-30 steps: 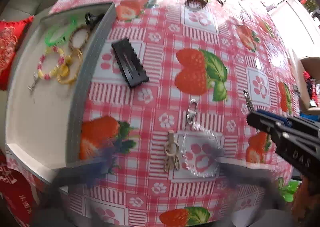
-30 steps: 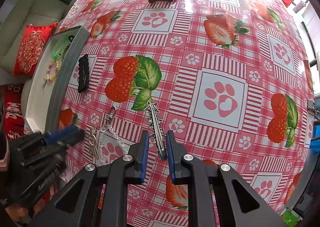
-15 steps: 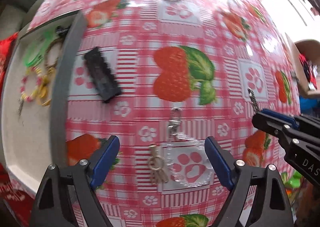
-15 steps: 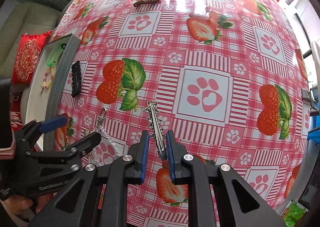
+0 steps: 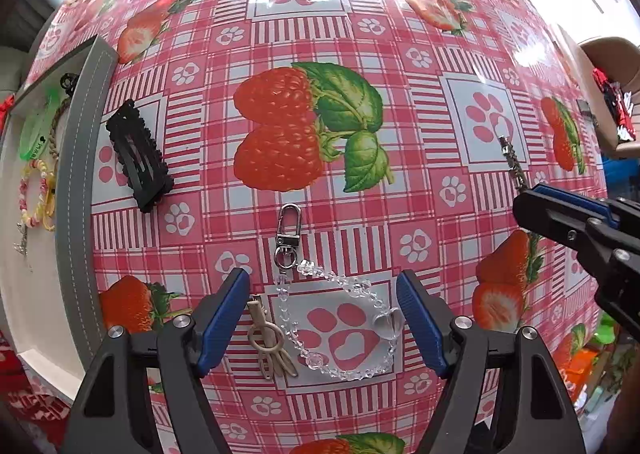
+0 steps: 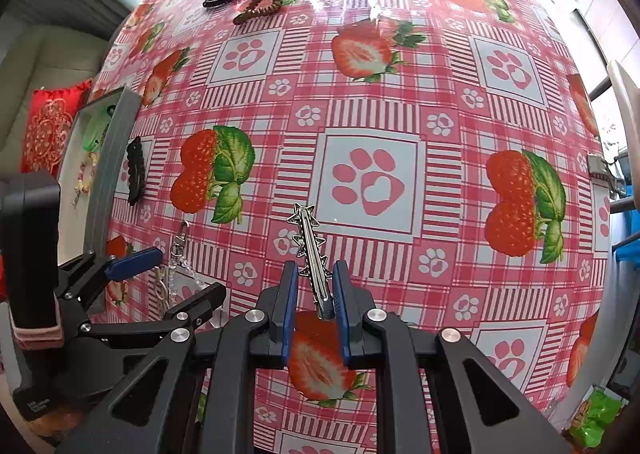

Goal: Organize jewelry
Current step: 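Lift both held items and carry them over the white tray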

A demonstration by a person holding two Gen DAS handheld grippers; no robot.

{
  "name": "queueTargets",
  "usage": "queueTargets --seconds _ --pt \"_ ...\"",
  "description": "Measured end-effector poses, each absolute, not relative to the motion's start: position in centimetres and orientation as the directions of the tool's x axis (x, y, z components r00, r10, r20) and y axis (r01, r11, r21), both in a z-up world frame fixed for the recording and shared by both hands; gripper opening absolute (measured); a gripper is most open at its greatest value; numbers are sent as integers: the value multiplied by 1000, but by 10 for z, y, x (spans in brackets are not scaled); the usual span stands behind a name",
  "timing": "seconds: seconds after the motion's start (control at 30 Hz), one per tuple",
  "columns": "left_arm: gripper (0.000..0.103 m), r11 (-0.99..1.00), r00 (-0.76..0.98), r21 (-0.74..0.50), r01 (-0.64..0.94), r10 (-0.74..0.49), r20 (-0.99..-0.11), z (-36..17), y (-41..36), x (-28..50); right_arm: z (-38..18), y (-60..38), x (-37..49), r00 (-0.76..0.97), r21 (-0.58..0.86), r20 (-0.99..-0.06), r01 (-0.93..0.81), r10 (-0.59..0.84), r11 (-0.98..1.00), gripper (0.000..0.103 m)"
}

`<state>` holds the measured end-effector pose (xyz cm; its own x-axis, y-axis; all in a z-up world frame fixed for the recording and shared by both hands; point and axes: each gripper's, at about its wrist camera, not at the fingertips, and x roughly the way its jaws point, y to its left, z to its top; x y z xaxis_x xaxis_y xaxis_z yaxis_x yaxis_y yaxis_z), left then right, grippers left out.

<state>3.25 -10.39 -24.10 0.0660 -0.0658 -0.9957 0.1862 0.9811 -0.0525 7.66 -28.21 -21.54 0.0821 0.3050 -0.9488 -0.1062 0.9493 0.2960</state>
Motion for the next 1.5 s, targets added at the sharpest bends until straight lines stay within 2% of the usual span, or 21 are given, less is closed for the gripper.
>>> queueTargets --seconds 0.03,0.07,0.1,0.13,0.17,0.4,0.53,0.77,1.07,1.2,1.5 --pt "74 981 74 -25 194 -40 -996 -242 -109 31 -216 -283 76 83 297 -949 -103 305 949 19" --pt "61 979 82 -11 202 -28 -996 -239 -108 26 -216 -284 76 83 297 -949 -100 306 950 19" --pt "41 977 93 -9 214 -29 -995 -237 -111 24 -216 -285 75 83 298 -948 -97 306 950 19" --pt "30 976 93 -27 214 -48 -995 -236 -115 21 -216 -286 75 85 298 -948 -93 306 950 19" --pt "15 976 79 -55 209 -73 -994 -236 -116 21 -215 -287 74 87 298 -948 -91 306 950 19" --pt "14 961 97 -224 163 -241 -966 -220 -110 13 -209 -290 73 101 305 -945 -70 311 950 19" --pt "14 958 116 -253 135 -269 -956 -205 -105 11 -203 -289 75 109 318 -940 -62 323 946 19" --pt "14 957 160 -267 115 -284 -945 -170 -78 35 -187 -282 83 119 335 -933 -62 340 940 19" --pt "14 962 236 -273 18 -269 -934 -123 -1 38 -166 -252 102 106 362 -920 -141 378 921 19" --pt "14 962 245 -273 -28 -258 -934 -117 30 33 -156 -229 105 105 365 -916 -183 388 913 19" --pt "15 966 223 -257 -12 -248 -943 -118 101 22 -138 -156 98 121 392 -900 -198 419 899 19"
